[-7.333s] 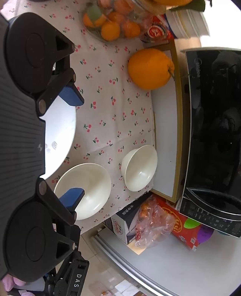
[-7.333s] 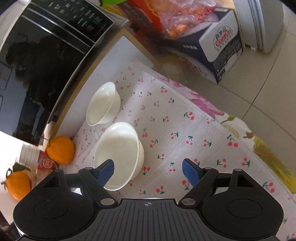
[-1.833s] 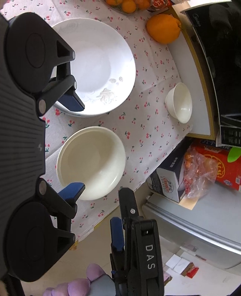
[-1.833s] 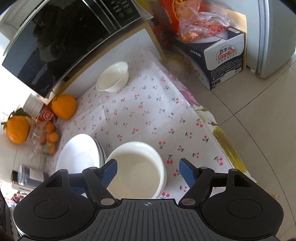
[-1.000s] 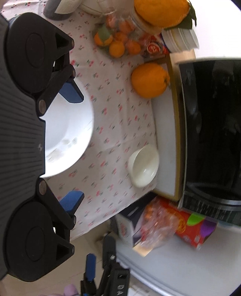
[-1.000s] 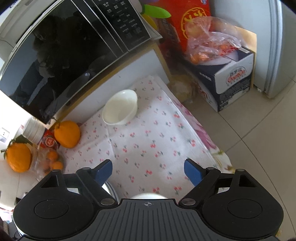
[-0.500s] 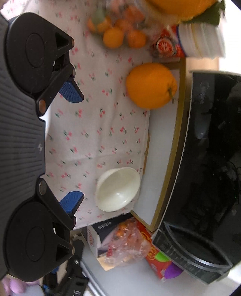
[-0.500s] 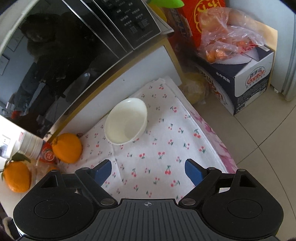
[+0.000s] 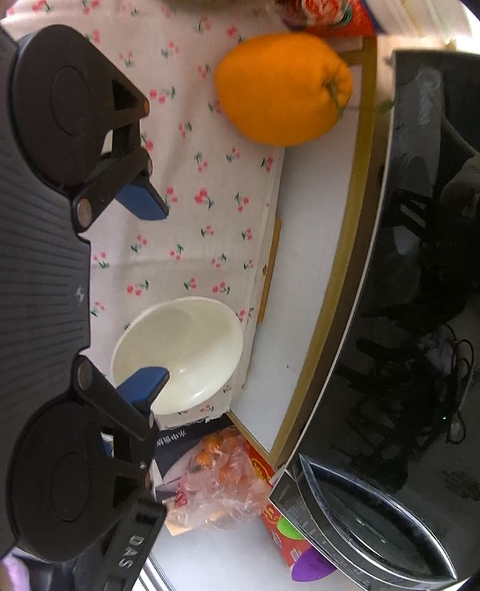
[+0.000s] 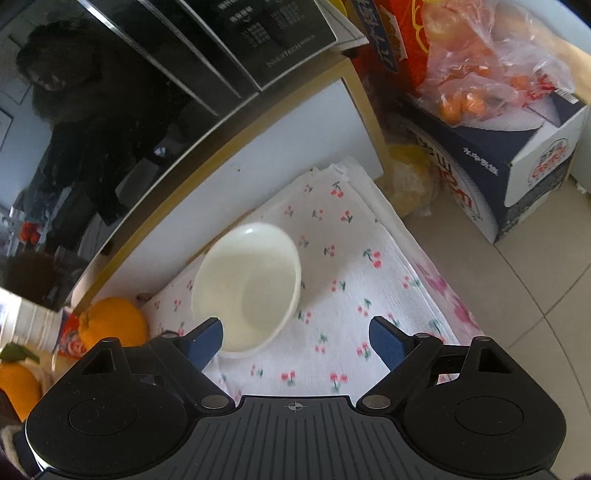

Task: Organize plates and bowls
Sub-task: 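Move both grippers to the small white bowl by the microwave, then close both grippers on the small white bowl rim, then lift and carry the small white bowl with both grippers to the cream bowl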

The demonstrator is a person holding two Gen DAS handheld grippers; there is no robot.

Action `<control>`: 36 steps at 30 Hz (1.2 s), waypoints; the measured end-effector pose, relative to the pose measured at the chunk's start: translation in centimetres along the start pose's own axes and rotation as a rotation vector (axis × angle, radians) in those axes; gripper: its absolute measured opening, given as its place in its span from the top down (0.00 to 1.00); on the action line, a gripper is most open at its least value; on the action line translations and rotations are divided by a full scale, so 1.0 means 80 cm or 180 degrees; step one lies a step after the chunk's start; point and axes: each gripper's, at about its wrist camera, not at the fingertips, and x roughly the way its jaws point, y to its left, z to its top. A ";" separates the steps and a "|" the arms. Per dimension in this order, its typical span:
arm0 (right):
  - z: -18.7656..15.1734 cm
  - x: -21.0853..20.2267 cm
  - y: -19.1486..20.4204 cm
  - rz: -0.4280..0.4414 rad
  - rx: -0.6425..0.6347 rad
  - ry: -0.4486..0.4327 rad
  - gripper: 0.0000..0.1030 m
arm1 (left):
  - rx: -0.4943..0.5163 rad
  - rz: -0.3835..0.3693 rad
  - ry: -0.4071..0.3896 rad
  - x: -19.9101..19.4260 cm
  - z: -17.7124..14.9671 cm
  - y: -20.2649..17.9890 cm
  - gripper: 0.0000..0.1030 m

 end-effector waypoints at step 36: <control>0.009 0.042 -0.012 0.0204 0.0103 -0.0241 0.92 | -0.0175 -0.0402 0.0083 0.026 -0.008 0.014 0.92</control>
